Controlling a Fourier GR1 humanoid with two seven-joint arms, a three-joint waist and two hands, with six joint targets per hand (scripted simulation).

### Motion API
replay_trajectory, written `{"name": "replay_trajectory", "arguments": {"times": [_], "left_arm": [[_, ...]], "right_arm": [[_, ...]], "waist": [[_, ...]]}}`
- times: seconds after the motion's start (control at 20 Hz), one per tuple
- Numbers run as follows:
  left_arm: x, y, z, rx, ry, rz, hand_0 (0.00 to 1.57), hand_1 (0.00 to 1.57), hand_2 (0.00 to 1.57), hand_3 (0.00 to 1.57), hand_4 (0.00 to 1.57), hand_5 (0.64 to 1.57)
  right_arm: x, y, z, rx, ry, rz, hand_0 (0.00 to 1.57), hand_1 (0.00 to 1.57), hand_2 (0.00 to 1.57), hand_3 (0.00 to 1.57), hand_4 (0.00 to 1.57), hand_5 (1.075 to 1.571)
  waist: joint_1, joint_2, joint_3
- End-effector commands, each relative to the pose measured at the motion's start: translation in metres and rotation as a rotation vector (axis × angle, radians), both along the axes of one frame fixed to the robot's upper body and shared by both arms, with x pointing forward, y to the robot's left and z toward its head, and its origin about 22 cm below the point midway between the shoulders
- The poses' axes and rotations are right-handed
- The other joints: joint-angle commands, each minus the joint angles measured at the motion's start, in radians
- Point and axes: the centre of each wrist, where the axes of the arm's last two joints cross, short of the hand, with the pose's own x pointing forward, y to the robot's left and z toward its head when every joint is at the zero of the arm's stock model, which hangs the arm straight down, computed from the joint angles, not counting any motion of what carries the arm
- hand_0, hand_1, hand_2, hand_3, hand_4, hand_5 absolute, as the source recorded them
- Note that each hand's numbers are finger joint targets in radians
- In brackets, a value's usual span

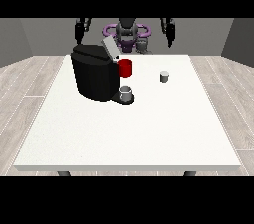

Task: Insert the coffee pod into the coffee machine and close the lid

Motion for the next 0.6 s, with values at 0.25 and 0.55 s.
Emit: {"name": "replay_trajectory", "arguments": {"times": [0.25,0.55], "left_arm": [[-0.009,0.055,-0.004,0.189,0.0,-0.117,0.0,0.0,0.0,0.0,0.0,1.571],[-0.001,0.053,0.006,0.328,-0.032,-0.181,0.0,0.0,0.0,0.0,0.0,1.571]], "right_arm": [[0.002,0.01,-0.001,0.013,0.074,-0.041,0.0,0.0,0.0,0.0,0.0,1.571],[-0.01,0.004,-0.023,-0.142,0.033,-0.174,0.0,0.0,0.0,0.0,0.0,1.571]], "waist": [[0.017,-0.001,0.0321],[-0.021,0.0,0.0328]]}}
